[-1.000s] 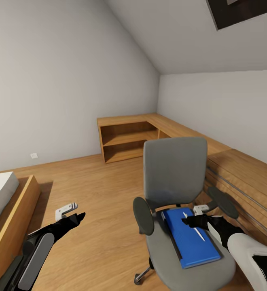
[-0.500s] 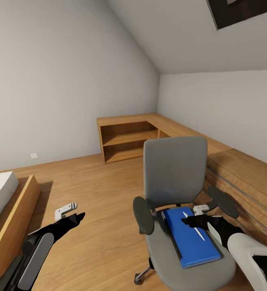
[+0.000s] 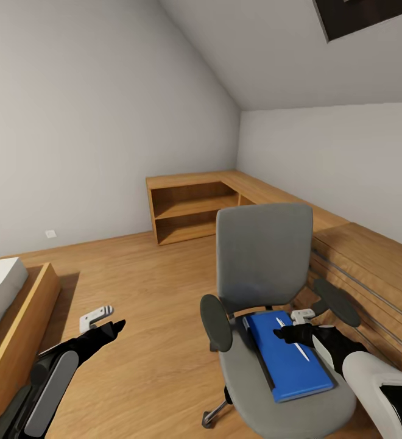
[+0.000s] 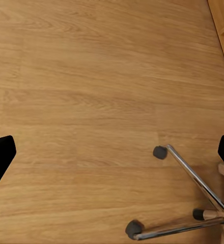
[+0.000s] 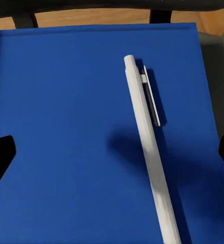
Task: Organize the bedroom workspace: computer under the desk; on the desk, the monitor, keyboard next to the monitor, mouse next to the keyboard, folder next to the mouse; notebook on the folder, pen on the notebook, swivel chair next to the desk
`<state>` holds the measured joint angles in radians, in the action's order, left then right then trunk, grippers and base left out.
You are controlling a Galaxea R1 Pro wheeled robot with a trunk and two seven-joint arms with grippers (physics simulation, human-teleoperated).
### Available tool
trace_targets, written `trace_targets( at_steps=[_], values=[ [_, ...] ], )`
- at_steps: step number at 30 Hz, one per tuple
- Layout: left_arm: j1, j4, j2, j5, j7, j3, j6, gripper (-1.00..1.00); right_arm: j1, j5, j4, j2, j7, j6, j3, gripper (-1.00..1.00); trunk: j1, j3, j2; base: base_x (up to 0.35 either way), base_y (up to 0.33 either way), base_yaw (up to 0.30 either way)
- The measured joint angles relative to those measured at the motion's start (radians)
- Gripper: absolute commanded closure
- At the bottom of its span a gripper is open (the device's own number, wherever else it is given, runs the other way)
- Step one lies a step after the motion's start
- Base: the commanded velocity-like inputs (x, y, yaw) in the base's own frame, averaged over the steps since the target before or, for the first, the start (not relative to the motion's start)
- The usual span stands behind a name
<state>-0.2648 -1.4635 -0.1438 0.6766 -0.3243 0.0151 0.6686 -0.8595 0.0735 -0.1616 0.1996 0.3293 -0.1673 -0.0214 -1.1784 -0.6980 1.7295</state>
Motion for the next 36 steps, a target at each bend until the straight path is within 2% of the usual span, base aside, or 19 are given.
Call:
trace_targets(
  at_steps=[3, 8, 36],
  values=[
    [0.0, 0.0, 0.001, 0.0, 0.0, 0.0, 0.0, -1.0, 0.0, 0.0, 0.0, 0.0, 0.0, 0.0, 0.0, -1.0, 0.0, 0.0, 0.0, 0.0, 0.0, 0.0],
    [0.0, 0.0, 0.001, 0.0, 0.0, 0.0, 0.0, -1.0, 0.0, 0.0, 0.0, 0.0, 0.0, 0.0, 0.0, -1.0, -0.019, -0.016, 0.035, 0.0, 0.0, 0.0],
    [0.0, 0.0, 0.001, 0.0, 0.0, 0.002, 0.0, -1.0, 0.0, 0.0, 0.001, 0.001, 0.004, -0.003, 0.001, -1.0, -0.019, -0.016, 0.035, 0.0, 0.0, 0.0]
  ],
)
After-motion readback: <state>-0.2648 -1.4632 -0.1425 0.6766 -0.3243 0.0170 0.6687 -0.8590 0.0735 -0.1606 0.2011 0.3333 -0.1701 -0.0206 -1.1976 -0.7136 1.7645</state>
